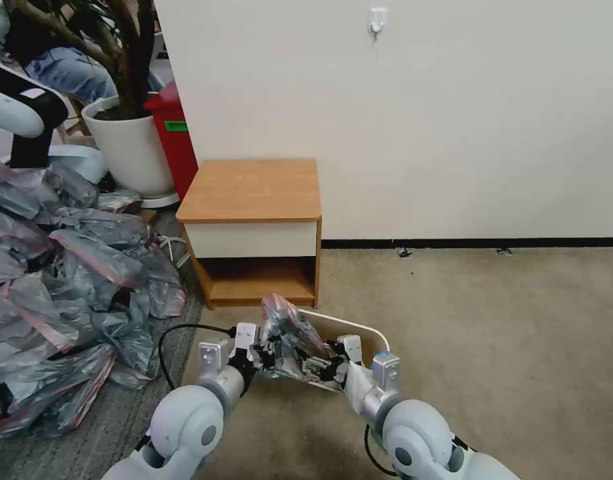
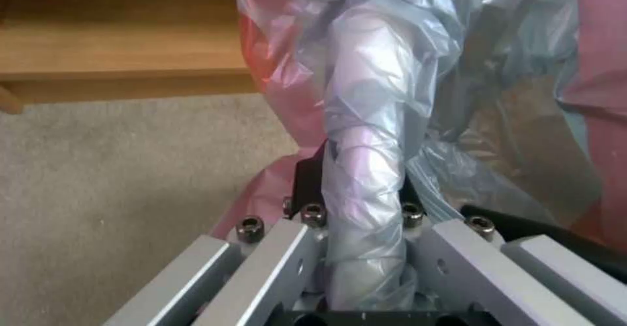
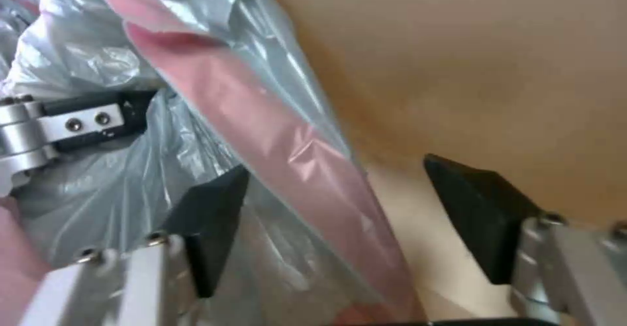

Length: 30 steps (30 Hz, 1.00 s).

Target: Pick up the garbage bag from the table and place it over the trash can.

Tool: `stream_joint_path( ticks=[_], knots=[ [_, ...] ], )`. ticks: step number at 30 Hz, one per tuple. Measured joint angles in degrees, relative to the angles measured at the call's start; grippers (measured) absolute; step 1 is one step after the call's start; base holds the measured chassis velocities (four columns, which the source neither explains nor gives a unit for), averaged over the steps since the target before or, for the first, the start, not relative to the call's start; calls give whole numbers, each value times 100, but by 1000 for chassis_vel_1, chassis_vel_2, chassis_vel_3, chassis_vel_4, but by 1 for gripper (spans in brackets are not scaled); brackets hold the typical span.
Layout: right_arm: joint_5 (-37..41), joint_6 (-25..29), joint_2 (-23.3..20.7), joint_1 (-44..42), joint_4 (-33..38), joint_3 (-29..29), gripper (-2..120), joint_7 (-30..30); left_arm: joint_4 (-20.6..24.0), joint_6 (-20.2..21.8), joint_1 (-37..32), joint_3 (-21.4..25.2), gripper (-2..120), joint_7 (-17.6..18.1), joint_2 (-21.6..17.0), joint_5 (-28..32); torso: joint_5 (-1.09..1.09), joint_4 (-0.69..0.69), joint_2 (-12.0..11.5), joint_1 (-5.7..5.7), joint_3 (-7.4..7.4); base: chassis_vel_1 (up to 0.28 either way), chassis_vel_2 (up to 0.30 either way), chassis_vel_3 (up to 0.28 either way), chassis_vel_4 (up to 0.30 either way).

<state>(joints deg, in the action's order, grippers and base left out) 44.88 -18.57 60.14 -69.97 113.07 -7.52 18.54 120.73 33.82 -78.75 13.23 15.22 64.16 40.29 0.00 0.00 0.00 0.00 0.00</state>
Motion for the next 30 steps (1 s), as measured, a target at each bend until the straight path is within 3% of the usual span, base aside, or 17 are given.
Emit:
stream_joint_path(
  ticks=[7, 20, 30],
  knots=[
    [9, 44, 24, -37, 15, 35, 43, -3, -13, 0, 6, -9, 3, -1, -7, 4, 0, 0, 0, 0, 0, 0, 0, 0, 0],
    [6, 199, 31, -98, 14, 67, 0, -36, -76, 4, 31, -58, 3, -1, -11, 8, 0, 0, 0, 0, 0, 0, 0, 0, 0],
    [3, 340, -18, -164, 61, 183, 0, -36, -167, 6, 54, -112, 3, -2, -16, 10, 1, 0, 0, 0, 0, 0, 0, 0, 0]
  ],
)
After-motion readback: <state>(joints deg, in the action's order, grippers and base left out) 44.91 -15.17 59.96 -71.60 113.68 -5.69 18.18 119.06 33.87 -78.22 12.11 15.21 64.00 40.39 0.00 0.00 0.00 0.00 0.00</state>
